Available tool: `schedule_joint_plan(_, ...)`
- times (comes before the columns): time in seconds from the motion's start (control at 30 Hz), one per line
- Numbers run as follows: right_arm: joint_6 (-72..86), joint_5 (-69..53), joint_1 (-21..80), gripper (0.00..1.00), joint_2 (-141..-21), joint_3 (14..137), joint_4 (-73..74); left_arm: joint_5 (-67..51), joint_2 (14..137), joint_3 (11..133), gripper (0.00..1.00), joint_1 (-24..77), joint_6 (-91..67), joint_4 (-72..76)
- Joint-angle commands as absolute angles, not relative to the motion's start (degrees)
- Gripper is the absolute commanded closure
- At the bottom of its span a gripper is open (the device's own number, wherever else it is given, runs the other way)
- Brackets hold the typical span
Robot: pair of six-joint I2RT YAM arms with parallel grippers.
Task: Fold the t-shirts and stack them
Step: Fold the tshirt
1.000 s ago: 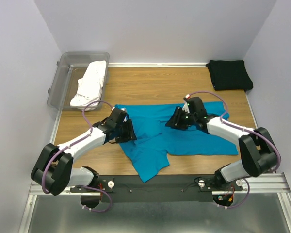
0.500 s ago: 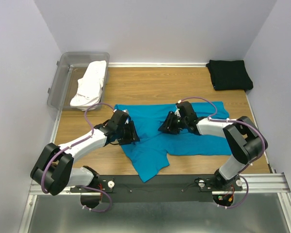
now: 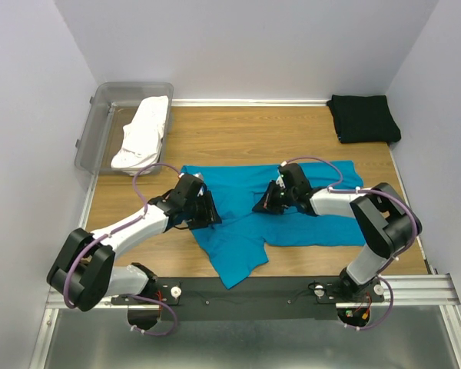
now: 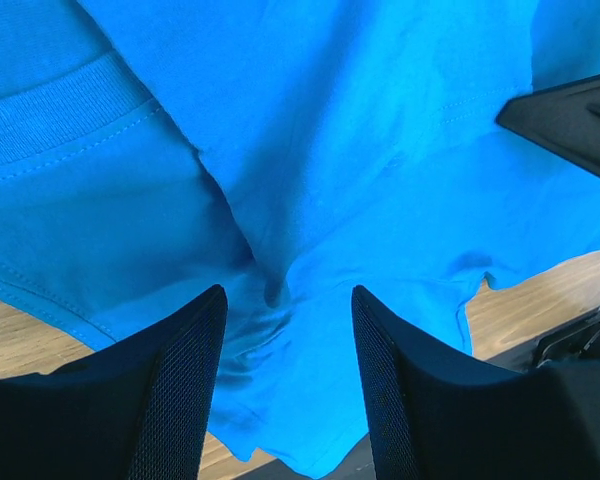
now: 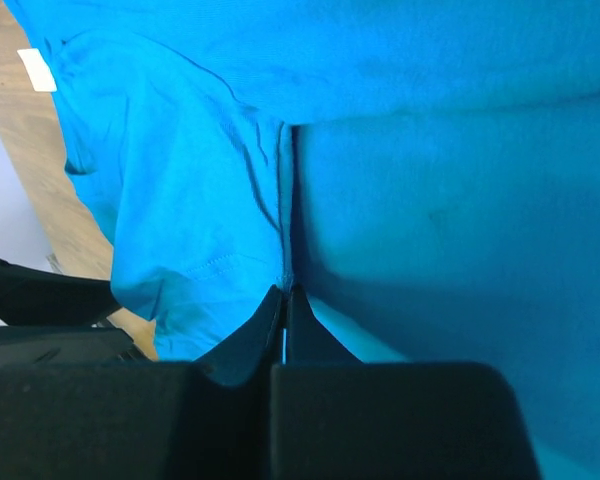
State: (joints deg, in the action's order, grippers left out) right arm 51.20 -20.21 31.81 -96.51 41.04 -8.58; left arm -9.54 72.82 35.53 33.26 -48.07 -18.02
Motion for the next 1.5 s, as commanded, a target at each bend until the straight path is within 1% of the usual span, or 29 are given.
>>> schedule_joint_plan(0.0, 50.54, -20.21, 32.26, 0.99, -94.13, 39.99, -8.18, -10.28, 70.58, 36.47, 0.39, 33.57, -48.43, -18.63)
schedule_joint_plan(0.3, 49.04, -19.69, 32.26, 0.99, -92.20, 40.43, -3.69, -10.72, 70.75, 36.74, 0.39, 33.66, -49.13, -19.60)
schedule_joint_plan(0.4, 48.87, -19.77, 32.26, 0.99, -92.99, 40.78, -3.25, -11.42, 71.63, 35.42, 0.43, 33.57, -49.92, -18.55)
schedule_joint_plan(0.43, 48.95, -19.78, 32.26, 0.99, -93.25, 40.78, -3.34, -11.16, 71.98, 35.16, 0.47, 33.66, -50.18, -18.28)
schedule_joint_plan(0.53, 48.69, -19.78, 32.26, 0.99, -93.69, 40.96, -3.25, -10.81, 72.51, 34.72, 0.51, 33.58, -51.33, -17.40)
schedule_joint_plan(0.8, 47.81, -20.13, 32.26, 0.99, -95.18, 41.92, -3.25, -10.28, 74.79, 33.40, 0.57, 33.57, -53.61, -14.15)
schedule_joint_plan(0.9, 47.55, -20.21, 32.26, 0.99, -95.45, 42.10, -3.25, -10.02, 75.67, 33.31, 0.64, 33.66, -53.96, -13.71)
schedule_joint_plan(0.93, 47.46, -20.30, 32.26, 0.99, -95.45, 42.10, -3.25, -10.28, 75.85, 33.40, 0.68, 33.66, -53.96, -13.71)
schedule_joint_plan(1.0, 47.29, -20.39, 32.26, 0.99, -95.45, 42.19, -3.16, -10.81, 75.68, 33.49, 0.74, 33.75, -53.96, -13.71)
schedule_joint_plan(1.03, 47.20, -20.39, 32.26, 0.99, -95.36, 42.27, -3.16, -11.68, 75.50, 33.57, 0.85, 33.84, -53.88, -13.71)
schedule_joint_plan(1.1, 46.58, -20.22, 32.26, 0.99, -95.19, 42.54, -2.73, -12.65, 74.45, 33.66, 1.00, 33.84, -53.18, -14.41)
schedule_joint_plan(1.3, 43.51, -18.20, 31.99, 0.99, -94.22, 42.63, -0.44, -14.06, 71.90, 33.23, 1.00, 33.75, -50.80, -18.54)
schedule_joint_plan(1.4, 42.19, -18.11, 31.82, 0.97, -93.78, 42.89, -0.18, -17.48, 73.55, 32.43, 1.00, 33.84, -48.96, -18.28)
schedule_joint_plan(1.47, 41.31, -18.02, 31.82, 0.95, -93.43, 43.68, 2.46, -18.54, 74.79, 32.17, 1.00, 33.84, -47.91, -18.11)
